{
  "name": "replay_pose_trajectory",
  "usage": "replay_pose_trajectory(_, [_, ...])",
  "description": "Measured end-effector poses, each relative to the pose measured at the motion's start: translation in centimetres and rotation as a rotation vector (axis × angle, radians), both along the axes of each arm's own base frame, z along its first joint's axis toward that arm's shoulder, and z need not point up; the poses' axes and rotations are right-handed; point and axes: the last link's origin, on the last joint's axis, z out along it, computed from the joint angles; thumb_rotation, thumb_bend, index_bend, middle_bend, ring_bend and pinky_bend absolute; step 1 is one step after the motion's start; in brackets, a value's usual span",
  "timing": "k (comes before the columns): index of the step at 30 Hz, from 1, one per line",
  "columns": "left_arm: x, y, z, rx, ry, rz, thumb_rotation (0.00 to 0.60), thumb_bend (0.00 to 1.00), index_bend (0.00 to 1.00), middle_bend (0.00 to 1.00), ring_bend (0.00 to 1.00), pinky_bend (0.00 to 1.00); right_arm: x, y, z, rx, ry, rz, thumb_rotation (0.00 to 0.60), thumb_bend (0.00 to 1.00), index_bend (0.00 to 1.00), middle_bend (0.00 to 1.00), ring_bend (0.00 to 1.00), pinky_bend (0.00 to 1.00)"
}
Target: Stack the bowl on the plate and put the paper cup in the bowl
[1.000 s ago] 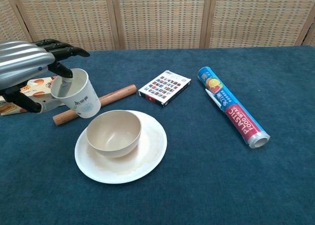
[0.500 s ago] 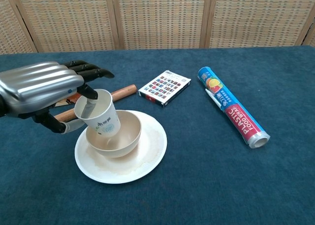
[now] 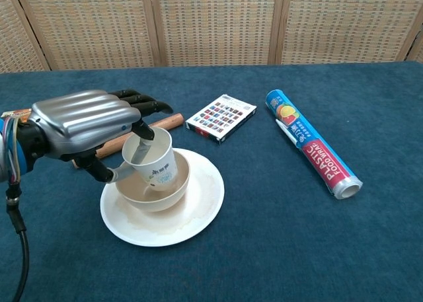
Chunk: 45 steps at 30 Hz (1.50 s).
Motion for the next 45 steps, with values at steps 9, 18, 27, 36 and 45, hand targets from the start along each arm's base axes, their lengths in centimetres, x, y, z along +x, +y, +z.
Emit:
replay_pose_trajectory(9, [0.3, 0.0, -0.4, -0.012, 0.049, 0.014, 0.600, 0.39, 0.59, 0.04, 0.00, 0.01, 0.0, 0.0, 0.1, -0.005, -0.004, 0.003, 0.600, 0.15, 0.00, 0.00, 0.00, 0.00])
replay_pose_trajectory(18, [0.2, 0.3, -0.6, -0.001, 0.067, 0.024, 0.600, 0.39, 0.53, 0.00, 0.00, 0.00, 0.0, 0.0, 0.1, -0.004, -0.001, 0.003, 0.600, 0.15, 0.00, 0.00, 0.00, 0.00])
replay_pose_trajectory(27, [0.1, 0.2, -0.6, -0.004, 0.064, 0.026, 0.600, 0.39, 0.51, 0.00, 0.00, 0.00, 0.0, 0.0, 0.1, -0.005, -0.002, 0.004, 0.600, 0.15, 0.00, 0.00, 0.00, 0.00])
replay_pose_trajectory(36, [-0.7, -0.2, 0.3, -0.001, 0.073, 0.028, 0.600, 0.38, 0.49, 0.00, 0.00, 0.00, 0.0, 0.1, 0.0, -0.004, -0.001, 0.003, 0.600, 0.15, 0.00, 0.00, 0.00, 0.00])
replay_pose_trajectory(45, [-1.3, -0.7, 2.9, 0.022, 0.038, 0.033, 0.600, 0.38, 0.45, 0.00, 0.00, 0.00, 0.1, 0.1, -0.3, 0.003, 0.006, 0.005, 0.600, 0.14, 0.00, 0.00, 0.00, 0.00])
